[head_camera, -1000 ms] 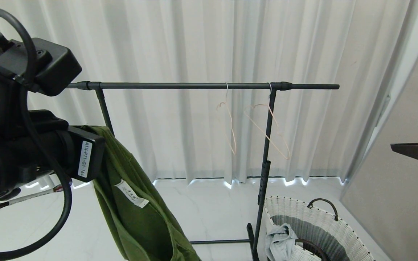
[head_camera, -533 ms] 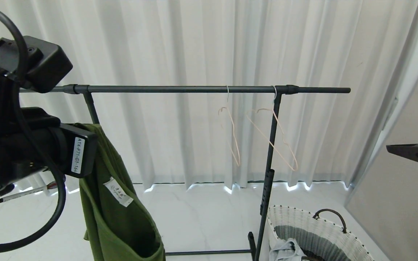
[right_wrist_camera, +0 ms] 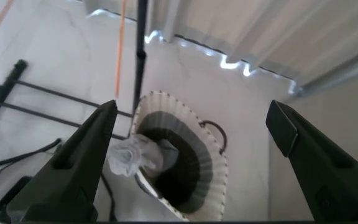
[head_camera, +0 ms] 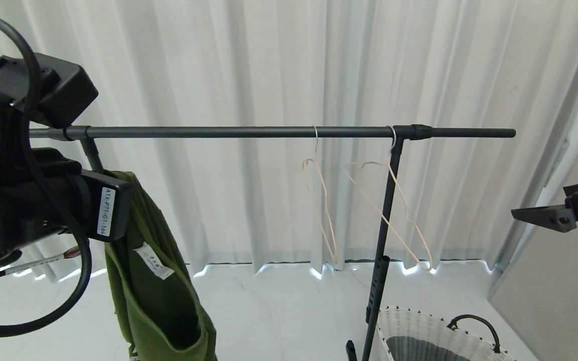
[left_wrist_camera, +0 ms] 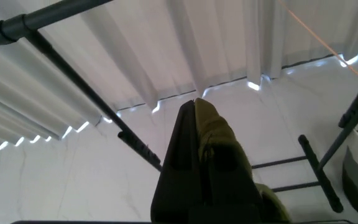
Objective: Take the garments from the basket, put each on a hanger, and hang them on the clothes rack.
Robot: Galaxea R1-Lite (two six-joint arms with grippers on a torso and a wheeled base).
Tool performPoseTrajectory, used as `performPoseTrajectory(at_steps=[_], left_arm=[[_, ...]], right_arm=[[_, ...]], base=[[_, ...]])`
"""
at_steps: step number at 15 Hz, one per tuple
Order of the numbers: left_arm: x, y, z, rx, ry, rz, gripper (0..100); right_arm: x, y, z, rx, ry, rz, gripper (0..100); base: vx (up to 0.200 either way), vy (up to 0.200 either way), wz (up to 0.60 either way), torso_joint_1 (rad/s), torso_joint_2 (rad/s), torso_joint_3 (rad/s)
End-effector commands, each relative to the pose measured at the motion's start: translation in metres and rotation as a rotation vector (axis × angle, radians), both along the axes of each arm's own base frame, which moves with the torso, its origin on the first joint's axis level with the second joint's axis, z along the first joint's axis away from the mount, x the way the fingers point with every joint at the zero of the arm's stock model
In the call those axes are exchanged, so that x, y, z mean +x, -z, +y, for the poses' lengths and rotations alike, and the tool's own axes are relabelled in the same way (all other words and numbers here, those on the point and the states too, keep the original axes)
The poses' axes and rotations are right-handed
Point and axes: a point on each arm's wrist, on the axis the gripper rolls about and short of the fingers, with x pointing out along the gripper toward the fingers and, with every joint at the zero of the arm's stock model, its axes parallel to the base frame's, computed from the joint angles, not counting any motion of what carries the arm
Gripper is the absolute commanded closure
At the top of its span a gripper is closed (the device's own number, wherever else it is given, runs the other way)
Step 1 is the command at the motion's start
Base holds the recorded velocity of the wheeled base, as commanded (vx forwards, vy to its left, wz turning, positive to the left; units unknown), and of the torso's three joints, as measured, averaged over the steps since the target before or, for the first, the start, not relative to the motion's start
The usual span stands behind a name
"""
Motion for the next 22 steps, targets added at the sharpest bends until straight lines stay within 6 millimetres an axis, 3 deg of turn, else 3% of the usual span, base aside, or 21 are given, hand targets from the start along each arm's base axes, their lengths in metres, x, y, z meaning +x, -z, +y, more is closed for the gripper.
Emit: performPoseTrajectory(at_steps=[1, 3, 9, 15, 18, 22], left_arm=[[0.002, 0.003, -0.001, 0.009, -0.002, 0.012, 100], [0.002, 0.007, -0.001, 0.021, 0.0, 0.023, 100], [0.003, 0.022, 0.004, 0.054, -0.033, 0.065, 100], [0.005, 0.025, 0.003, 0.068, -0.029, 0.078, 100], [0.007, 0.029, 0.001, 0.071, -0.025, 0.095, 100], [0.009, 0.033, -0.001, 0.075, -0.024, 0.108, 100]], right_arm=[[0.008, 0.006, 0.003, 0.007, -0.021, 0.037, 0], [0.017, 0.012, 0.006, 0.046, -0.053, 0.071, 0], [0.077, 0.082, 0.04, 0.109, -0.124, 0.089, 0], [0.139, 0.11, 0.082, 0.135, -0.091, 0.121, 0], [0.162, 0.115, 0.092, 0.133, -0.071, 0.108, 0], [0.172, 0.126, 0.096, 0.148, -0.048, 0.146, 0]], base=[[0.0, 0.0, 0.0, 0.0, 0.0, 0.0], [0.0, 0.0, 0.0, 0.0, 0.0, 0.0], [0.0, 0.0, 0.0, 0.0, 0.0, 0.0], [0.0, 0.0, 0.0, 0.0, 0.0, 0.0], [0.0, 0.0, 0.0, 0.0, 0.0, 0.0], [0.0, 0.0, 0.0, 0.0, 0.0, 0.0]])
